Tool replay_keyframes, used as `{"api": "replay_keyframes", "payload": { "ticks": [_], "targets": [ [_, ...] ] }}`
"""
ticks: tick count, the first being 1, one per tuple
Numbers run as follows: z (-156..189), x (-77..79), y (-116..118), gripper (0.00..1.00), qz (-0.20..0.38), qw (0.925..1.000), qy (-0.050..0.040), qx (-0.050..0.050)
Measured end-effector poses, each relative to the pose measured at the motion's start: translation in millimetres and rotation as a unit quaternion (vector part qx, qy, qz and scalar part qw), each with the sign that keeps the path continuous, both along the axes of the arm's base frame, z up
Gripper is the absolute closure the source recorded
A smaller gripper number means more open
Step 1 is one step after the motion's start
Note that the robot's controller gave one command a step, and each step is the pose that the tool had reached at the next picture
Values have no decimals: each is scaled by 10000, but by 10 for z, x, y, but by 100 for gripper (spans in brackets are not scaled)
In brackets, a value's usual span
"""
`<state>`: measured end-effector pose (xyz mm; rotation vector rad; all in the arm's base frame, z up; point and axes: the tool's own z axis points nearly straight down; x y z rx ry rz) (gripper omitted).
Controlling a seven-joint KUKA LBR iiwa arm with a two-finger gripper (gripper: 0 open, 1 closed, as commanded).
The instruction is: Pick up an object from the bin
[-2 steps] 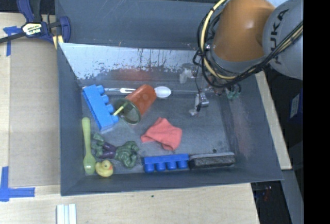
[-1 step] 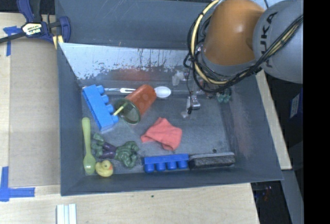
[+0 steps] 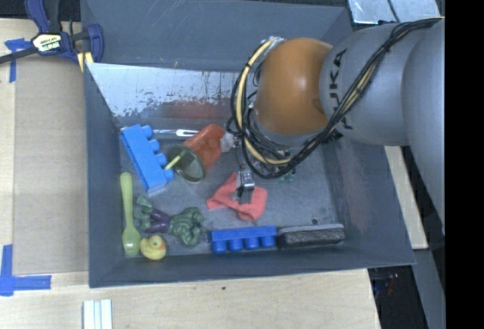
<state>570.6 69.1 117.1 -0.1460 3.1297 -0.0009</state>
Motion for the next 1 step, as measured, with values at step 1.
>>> {"api": "replay_keyframes", "payload": {
  "ticks": [1],
  "targets": [
    [-260, 429, -82, 100, -562, 9984, -57, -11]
  ]
}}
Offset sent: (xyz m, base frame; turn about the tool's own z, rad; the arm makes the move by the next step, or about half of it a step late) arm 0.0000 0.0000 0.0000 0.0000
